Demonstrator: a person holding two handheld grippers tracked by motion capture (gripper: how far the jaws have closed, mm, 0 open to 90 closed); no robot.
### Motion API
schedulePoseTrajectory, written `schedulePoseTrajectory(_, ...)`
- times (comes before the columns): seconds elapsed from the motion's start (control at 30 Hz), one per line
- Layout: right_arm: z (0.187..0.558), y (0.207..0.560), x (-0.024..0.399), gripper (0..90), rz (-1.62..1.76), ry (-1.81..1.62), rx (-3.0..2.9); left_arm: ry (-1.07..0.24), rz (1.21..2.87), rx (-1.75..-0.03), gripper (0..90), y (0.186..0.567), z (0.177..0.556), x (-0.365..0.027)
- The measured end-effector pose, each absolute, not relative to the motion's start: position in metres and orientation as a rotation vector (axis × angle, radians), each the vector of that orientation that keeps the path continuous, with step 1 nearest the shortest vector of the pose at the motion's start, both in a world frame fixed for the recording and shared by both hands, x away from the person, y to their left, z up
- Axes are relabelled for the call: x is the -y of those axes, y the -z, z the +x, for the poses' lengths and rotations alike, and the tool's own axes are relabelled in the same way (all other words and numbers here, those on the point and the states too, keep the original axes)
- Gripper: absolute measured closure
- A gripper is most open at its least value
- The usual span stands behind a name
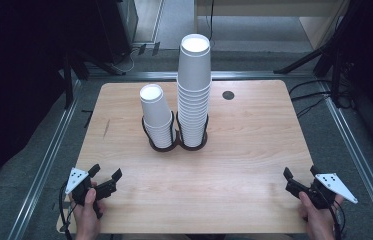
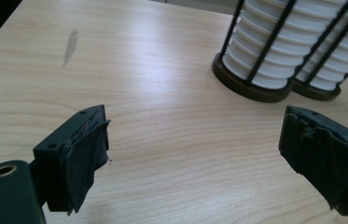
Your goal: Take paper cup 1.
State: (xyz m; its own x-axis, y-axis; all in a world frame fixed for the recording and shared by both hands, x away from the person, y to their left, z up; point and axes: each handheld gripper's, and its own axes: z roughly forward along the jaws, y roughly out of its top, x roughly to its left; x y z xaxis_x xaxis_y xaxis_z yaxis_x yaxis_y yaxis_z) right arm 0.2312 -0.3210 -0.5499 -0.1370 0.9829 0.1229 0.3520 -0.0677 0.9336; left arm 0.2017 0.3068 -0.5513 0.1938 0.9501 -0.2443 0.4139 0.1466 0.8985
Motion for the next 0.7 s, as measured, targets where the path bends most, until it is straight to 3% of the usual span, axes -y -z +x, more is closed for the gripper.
schedulePoseTrajectory(0.3,0.234,0.547,0.316,8.2,1.432,-1.194,-1.592,-0.703,1.421,-1.425,8.3,0.544,0.205,-0.302)
schedulePoseTrajectory(0.7,0.239,0.522,0.305,7.4,1.393,-1.287,-1.605,-0.730,1.456,-1.279,8.4,0.504,0.209,-0.256)
